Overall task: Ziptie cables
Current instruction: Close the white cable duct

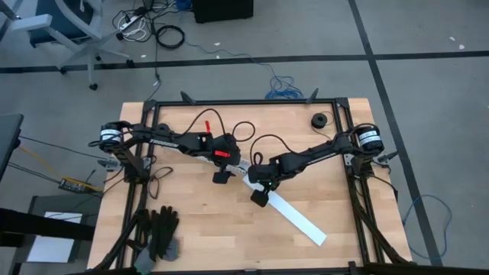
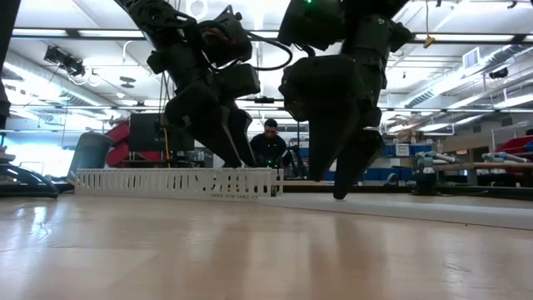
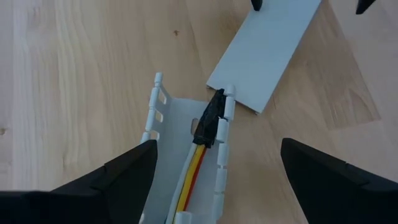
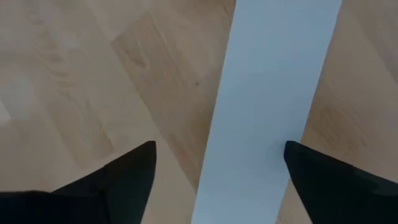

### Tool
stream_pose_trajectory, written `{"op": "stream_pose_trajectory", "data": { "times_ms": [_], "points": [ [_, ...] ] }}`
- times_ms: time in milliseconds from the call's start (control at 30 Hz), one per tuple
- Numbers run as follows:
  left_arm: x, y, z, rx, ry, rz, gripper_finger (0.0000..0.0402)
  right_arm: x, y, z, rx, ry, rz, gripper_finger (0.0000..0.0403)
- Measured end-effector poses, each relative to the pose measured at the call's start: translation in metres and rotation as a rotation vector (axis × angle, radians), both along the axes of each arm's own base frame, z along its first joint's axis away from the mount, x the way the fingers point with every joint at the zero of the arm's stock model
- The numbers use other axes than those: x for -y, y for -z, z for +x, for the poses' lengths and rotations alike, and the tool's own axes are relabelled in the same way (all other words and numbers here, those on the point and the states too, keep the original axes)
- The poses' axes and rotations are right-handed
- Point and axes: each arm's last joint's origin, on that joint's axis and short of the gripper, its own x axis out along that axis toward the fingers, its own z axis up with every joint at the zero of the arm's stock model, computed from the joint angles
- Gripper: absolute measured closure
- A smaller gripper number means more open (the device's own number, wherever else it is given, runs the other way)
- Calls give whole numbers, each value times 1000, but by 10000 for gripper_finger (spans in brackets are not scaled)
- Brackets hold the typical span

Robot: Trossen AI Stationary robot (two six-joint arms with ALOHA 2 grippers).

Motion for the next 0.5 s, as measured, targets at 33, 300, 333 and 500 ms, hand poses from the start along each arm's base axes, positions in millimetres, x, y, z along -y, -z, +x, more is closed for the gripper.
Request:
{"op": "stream_pose_trajectory", "data": {
  "times_ms": [33,300,333,500],
  "points": [
    [0,0,0,2,0,0,81,0,0,0,-3,1,3,59],
    [0,-1,1,11,1,2,81,2,2,-7,-76,7,9,49],
    [0,-1,1,12,1,2,81,2,2,-6,-73,9,9,51],
    [0,-1,1,17,1,3,81,-4,0,-3,-29,24,25,56]
  ]
}}
